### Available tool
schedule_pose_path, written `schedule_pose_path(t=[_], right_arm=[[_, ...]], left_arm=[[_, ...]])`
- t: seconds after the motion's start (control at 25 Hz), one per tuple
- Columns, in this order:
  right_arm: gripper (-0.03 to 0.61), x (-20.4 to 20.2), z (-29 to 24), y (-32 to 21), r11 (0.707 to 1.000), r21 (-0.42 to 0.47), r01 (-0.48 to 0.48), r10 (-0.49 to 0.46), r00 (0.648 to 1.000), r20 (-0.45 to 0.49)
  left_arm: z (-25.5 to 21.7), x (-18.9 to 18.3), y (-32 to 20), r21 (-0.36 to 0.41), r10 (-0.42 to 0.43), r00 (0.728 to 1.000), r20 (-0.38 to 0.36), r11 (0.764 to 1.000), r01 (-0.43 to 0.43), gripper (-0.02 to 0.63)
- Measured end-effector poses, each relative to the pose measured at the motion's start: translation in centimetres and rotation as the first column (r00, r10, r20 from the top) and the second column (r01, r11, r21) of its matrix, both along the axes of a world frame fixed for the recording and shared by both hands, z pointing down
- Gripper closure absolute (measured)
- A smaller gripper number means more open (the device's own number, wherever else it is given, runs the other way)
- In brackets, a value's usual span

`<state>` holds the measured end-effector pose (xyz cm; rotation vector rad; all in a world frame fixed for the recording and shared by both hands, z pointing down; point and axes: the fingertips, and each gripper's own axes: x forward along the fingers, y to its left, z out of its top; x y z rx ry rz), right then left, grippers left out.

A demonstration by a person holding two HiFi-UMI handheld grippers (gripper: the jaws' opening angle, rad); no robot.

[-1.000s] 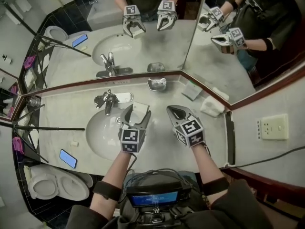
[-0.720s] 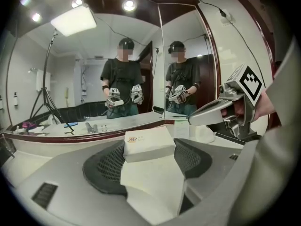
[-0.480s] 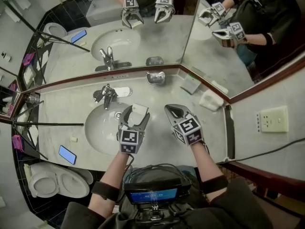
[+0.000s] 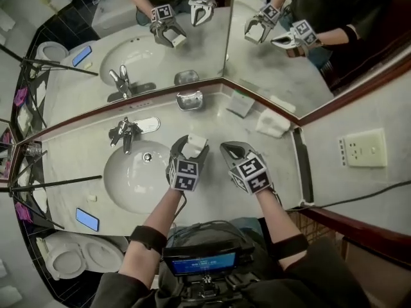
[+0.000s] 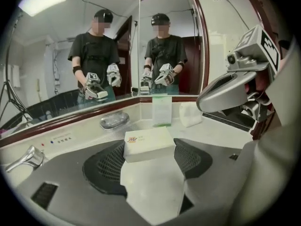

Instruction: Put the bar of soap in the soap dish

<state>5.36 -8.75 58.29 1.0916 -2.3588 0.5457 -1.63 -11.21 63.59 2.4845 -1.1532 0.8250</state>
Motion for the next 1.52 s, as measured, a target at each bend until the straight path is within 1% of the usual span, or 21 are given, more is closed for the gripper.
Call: schedule_pose_path(t=[0.08, 0.2, 0.44, 0.56, 0.96, 1.08, 1.16, 1.32, 1.4, 1.52], right_arm=[[0.558, 0.8, 0.9, 0.2, 1.0, -0.023, -0.014, 0.014, 1.0, -0.004], [0.558, 1.6, 1.9, 0.3, 0.999, -0.046, -0.029, 0.029, 1.0, -0.005], [0.558, 2.8, 3.4, 0.0, 0.996, -0.078, -0.047, 0.047, 0.999, -0.007], [0.558, 3.3, 3.9, -0.1, 0.994, -0.09, -0.055, 0.054, 0.998, -0.011], [0.558, 3.3, 4.3, 0.0, 0.992, -0.111, -0.054, 0.054, 0.999, -0.009], [0.558, 3.1, 4.3, 0.0, 0.992, -0.111, -0.05, 0.05, 0.999, -0.007], [0.558, 3.0, 4.2, -0.1, 0.993, -0.108, -0.048, 0.048, 0.999, -0.005], [0.558, 3.0, 4.0, -0.1, 0.993, -0.104, -0.052, 0.053, 0.999, 0.002], [0.558, 3.1, 3.9, -0.1, 0.993, -0.102, -0.056, 0.057, 0.998, 0.007], [0.558, 2.8, 3.4, -0.1, 0.994, -0.095, -0.057, 0.059, 0.998, 0.02]], left_arm=[[1.7, 1.2, -0.4, -0.038, 0.023, 1.0, 0.022, 0.999, -0.022, 0.287], [3.9, 2.8, -1.2, -0.069, 0.061, 0.997, 0.056, 0.996, -0.057, 0.287], [7.4, 4.2, -2.5, -0.13, 0.08, 0.992, 0.093, 0.989, -0.068, 0.287], [8.6, 4.8, -2.5, -0.153, 0.103, 0.989, 0.102, 0.984, -0.087, 0.287], [12.0, 4.6, -1.0, -0.263, 0.126, 0.985, 0.12, 0.961, -0.09, 0.282], [12.9, 4.4, -0.3, -0.298, 0.123, 0.985, 0.117, 0.951, -0.083, 0.259], [12.9, 4.2, -0.1, -0.306, 0.123, 0.985, 0.12, 0.948, -0.081, 0.241], [12.2, 3.9, -0.1, -0.291, 0.12, 0.984, 0.133, 0.954, -0.077, 0.241], [11.3, 3.6, -0.2, -0.273, 0.111, 0.985, 0.133, 0.96, -0.071, 0.242], [8.3, 3.5, -0.6, -0.224, 0.091, 0.99, 0.103, 0.972, -0.066, 0.245]])
